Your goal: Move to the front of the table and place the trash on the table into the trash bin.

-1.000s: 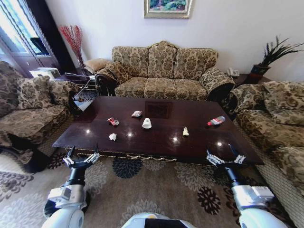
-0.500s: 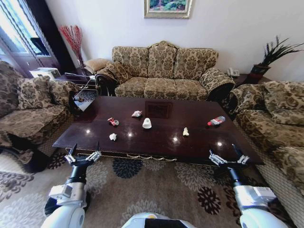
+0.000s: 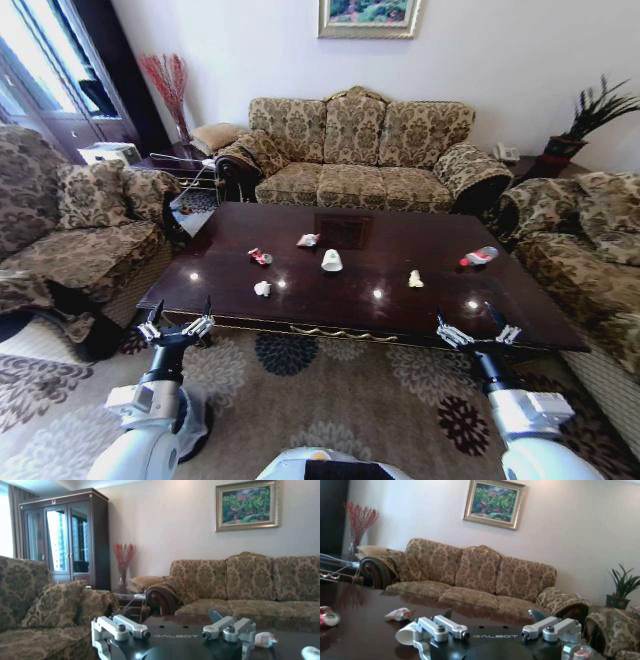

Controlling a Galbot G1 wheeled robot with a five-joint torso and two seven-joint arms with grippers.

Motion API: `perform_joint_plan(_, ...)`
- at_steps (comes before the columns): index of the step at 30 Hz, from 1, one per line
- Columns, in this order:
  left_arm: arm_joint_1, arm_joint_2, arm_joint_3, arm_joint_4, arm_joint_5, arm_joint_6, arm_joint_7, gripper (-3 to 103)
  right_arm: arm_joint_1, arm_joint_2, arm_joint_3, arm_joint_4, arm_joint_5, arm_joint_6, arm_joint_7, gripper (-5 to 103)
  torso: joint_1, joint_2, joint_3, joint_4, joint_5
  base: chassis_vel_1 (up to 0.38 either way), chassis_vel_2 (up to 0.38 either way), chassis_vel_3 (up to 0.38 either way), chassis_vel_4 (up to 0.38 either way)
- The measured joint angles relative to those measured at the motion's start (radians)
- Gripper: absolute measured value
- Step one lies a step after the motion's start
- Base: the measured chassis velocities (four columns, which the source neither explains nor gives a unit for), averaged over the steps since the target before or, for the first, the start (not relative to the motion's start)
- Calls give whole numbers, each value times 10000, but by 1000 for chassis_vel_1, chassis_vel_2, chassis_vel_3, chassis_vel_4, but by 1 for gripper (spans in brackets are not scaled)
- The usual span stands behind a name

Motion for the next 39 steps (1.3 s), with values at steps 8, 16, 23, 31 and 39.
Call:
perform_joint_plan(8,2,71,-4,38,-10,0,0,100,-48,37,-108,-62,-203,-8,-81,100,0,0,1,3,-1,347,312,-344,-327)
perform_joint_plan(16,-30,77,39,42,-12,30,0,100,-55,0,-132,-28,-315,-255,-91,100,3,-1,1,2,-1,410,337,-410,-324)
perform_joint_plan(23,-40,67,80,57,3,32,0,100,-77,-6,-122,-27,-408,-312,-79,100,2,0,1,1,0,422,178,-448,-147)
perform_joint_plan(31,-37,63,86,62,11,35,1,100,-78,-9,-113,-27,-409,-315,-71,100,0,0,0,0,3,478,6,-484,3)
perform_joint_plan(39,-27,65,82,68,12,35,-1,100,-78,-9,-111,-23,-409,-316,-68,100,-9,6,-5,1,-11,456,-14,-447,21)
